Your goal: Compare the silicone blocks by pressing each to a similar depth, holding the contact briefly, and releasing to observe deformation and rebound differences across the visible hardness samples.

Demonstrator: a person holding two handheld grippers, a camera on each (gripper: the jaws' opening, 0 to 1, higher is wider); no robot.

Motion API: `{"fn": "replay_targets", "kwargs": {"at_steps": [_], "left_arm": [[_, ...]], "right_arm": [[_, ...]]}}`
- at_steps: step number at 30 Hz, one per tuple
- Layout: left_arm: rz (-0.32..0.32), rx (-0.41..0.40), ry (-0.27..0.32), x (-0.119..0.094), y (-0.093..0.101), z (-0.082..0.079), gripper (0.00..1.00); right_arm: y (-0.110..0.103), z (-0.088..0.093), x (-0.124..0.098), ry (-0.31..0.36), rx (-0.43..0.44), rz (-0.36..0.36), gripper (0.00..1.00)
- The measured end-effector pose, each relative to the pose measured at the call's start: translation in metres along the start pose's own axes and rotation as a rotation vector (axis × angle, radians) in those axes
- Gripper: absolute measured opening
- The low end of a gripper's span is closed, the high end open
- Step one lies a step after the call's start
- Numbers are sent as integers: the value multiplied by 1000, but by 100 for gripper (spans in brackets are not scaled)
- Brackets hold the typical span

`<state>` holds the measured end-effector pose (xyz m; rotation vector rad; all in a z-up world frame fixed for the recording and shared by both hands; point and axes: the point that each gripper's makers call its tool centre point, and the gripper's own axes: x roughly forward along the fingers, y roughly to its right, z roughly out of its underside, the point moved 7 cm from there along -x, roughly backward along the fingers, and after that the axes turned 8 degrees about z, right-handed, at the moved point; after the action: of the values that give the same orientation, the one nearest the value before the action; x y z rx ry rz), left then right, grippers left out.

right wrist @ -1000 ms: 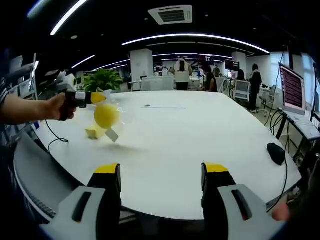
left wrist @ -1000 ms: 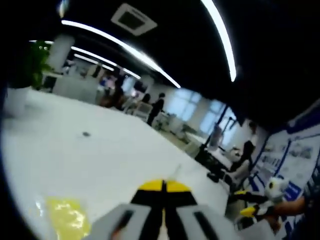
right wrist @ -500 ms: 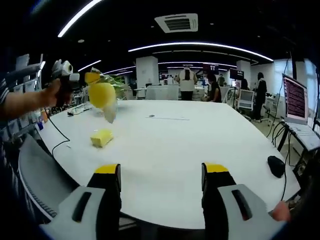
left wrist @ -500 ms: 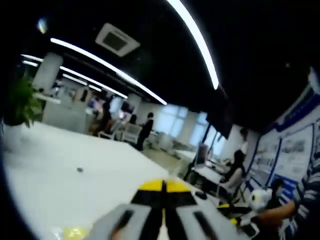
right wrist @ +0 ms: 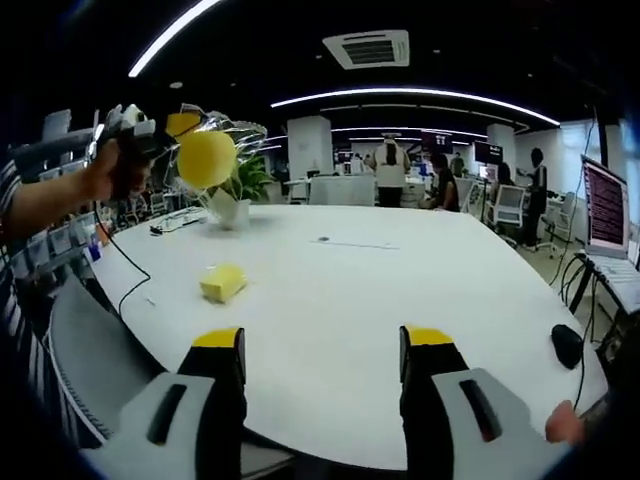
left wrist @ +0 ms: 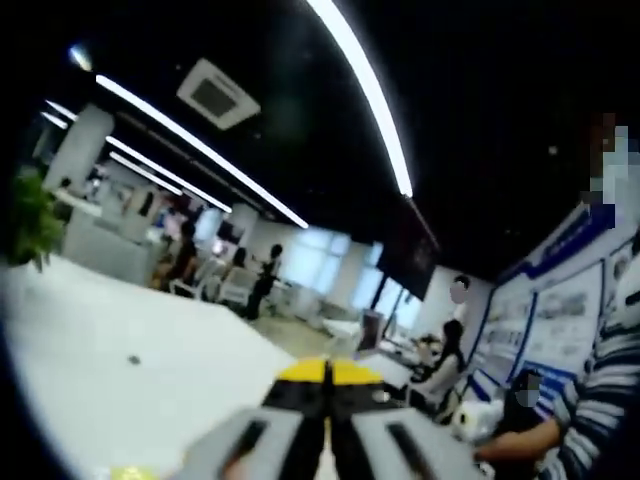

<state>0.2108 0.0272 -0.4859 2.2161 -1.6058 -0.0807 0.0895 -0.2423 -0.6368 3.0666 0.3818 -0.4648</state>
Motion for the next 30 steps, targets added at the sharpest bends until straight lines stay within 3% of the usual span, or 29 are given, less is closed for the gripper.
{"fn": "replay_targets", "kwargs": {"at_steps": [6,12,16,21,24,30], "left_arm": [[37,-26,19,-3,5,2,0],[50,-34,35,-4,4,2,0],[44,-36,49,-6,-1,0,0],[40,-48,66,-6,-6,-1,0],[44,-55,67,-5,-8,-3,0],[61,-65,62,0,-8,-3,0]], "right_arm": [[-24,-8,2,38,-2,-137,66],[-30,-11,4,39,-7,-158,66],[-28,-16,4,92,33,-123,73],[-10,-23,4,189,141,49,96],[-9,-32,0,268,224,25,96],[-6,-33,3,232,209,26,96]]}}
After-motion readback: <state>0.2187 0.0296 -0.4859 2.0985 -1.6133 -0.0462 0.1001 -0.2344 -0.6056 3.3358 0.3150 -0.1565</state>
